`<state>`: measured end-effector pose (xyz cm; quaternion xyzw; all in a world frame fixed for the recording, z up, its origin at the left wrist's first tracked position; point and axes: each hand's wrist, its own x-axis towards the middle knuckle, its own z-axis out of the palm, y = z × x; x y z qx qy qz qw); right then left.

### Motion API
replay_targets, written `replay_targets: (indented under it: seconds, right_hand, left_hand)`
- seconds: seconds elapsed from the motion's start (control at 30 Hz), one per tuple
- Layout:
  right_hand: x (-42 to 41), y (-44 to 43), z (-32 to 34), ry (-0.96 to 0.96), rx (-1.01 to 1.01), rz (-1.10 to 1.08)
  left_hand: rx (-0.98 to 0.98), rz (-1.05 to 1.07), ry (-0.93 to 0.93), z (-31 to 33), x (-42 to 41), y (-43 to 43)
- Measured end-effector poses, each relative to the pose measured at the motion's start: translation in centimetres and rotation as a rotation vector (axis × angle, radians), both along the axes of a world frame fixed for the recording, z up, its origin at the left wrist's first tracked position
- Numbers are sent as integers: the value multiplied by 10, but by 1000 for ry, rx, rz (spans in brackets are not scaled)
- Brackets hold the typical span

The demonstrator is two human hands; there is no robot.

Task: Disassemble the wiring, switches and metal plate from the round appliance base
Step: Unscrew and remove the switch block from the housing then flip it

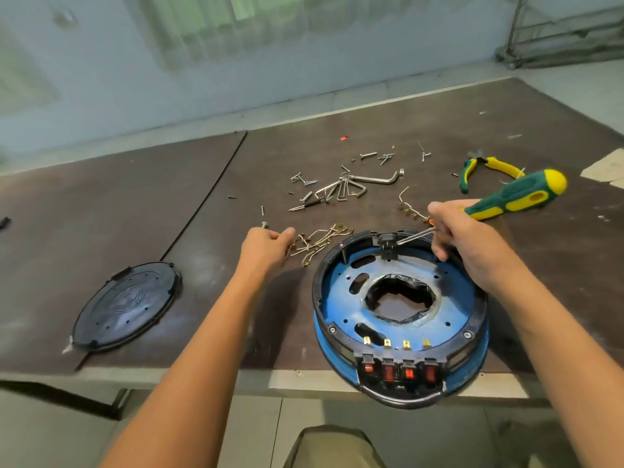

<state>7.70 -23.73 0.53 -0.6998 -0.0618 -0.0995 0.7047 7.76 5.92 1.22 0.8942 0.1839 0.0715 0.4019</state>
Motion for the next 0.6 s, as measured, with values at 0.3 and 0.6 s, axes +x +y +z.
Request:
replay_targets:
  seconds: [0.3,0.6]
  right_hand:
    - [1,-1,0,-80,-112,32]
    - [-24,-15,8,-40,-32,18]
  left_hand:
    - [-6,-35,-1,-19,-41,36]
    - [262,-551,-212,50,-108,-43]
